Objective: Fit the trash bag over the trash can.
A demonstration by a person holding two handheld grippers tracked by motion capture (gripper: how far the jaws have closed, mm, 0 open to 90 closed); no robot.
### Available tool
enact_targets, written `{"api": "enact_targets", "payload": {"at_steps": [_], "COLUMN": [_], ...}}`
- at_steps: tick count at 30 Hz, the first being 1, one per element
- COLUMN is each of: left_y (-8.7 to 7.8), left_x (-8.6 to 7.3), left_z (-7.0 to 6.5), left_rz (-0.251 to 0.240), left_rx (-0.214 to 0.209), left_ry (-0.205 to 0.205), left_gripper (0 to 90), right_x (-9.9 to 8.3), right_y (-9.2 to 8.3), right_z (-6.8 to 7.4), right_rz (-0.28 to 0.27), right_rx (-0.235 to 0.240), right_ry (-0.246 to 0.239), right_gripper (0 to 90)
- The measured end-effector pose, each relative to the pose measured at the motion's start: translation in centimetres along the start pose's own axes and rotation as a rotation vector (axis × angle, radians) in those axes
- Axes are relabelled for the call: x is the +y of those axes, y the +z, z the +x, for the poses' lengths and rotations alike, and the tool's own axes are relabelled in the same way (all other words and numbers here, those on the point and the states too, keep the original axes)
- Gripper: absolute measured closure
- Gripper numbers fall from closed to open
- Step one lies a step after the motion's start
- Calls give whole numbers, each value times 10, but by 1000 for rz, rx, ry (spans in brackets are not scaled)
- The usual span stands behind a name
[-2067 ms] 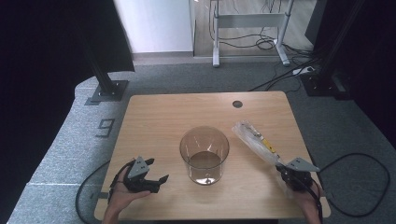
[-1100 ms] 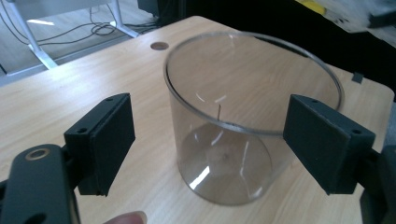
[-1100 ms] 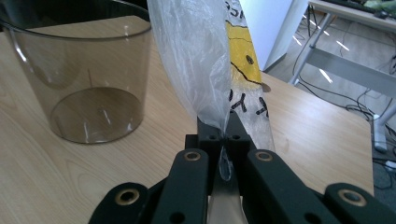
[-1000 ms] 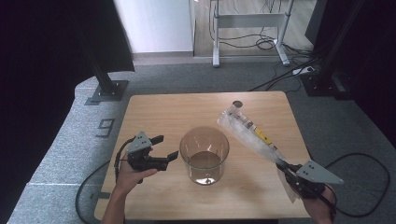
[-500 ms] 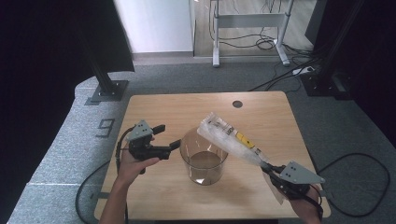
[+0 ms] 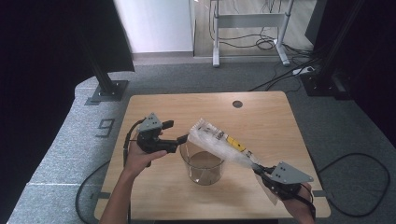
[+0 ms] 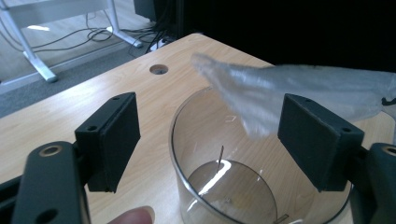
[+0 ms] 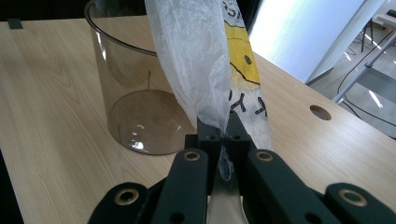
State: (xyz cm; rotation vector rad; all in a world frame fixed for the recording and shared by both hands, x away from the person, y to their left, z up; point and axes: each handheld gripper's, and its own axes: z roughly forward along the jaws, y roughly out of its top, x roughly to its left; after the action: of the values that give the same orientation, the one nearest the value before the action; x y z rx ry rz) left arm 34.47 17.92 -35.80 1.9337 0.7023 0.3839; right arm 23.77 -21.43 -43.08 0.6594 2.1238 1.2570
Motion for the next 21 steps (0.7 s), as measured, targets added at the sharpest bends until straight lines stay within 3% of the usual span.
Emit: {"api": "enact_targets", "payload": {"at_steps": [3, 10, 14, 21], "left_y": [1, 9, 14, 32], "left_x": [12, 28, 29, 23], "left_z": [0, 1, 3, -1], "left_rz": [-19, -4, 4, 67], "left_rx": [2, -1, -21, 11], "left_ry": [4, 11, -6, -10], "left_gripper": [220, 233, 239, 306], "right_x": [2, 5, 7, 12], "right_y": [-1, 1, 4, 8], "right_z": [1, 6, 7, 12], "right_rz": [5, -1, 1, -15], "right_rx": [-12, 5, 12, 35], "right_ry": [-9, -20, -26, -54], "right_gripper": [879, 879, 879, 879]}}
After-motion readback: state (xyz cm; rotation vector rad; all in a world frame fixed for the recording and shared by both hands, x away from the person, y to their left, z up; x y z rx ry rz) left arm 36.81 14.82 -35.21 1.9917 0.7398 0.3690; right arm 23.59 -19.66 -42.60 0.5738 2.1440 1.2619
